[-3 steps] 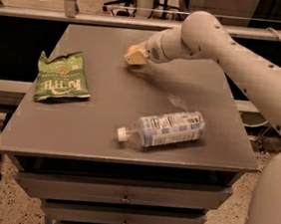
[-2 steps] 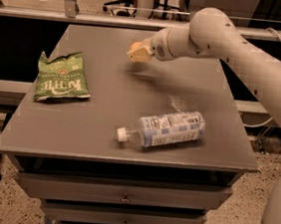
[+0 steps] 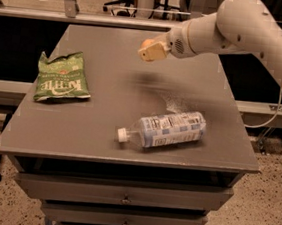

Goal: Move orange near blue plastic bottle

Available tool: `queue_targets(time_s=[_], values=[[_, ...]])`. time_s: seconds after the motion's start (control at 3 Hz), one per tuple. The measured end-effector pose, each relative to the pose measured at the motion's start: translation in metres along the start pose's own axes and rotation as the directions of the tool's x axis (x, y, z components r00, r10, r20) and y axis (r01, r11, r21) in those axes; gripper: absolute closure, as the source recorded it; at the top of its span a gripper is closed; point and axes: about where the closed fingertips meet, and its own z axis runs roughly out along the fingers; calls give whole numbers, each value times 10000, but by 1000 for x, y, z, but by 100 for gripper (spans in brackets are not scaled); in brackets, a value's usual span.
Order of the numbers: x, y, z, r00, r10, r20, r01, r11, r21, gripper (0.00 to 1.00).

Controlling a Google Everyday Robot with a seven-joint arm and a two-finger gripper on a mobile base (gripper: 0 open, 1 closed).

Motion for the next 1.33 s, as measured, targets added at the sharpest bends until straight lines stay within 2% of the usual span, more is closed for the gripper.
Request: queue_targets(time_s=[0.33,0.67,1.0,1.33], values=[[33,5,-40,9958,677,-622,-675,9977,58,100],[61,7,-76,9925,1062,-611,-1057,9943,123,100],[87,3,-125,9934,1088,-369,-1075,9935,370,100],[97,8,-153,9899,1289,-592,-1248,9899,677,100]])
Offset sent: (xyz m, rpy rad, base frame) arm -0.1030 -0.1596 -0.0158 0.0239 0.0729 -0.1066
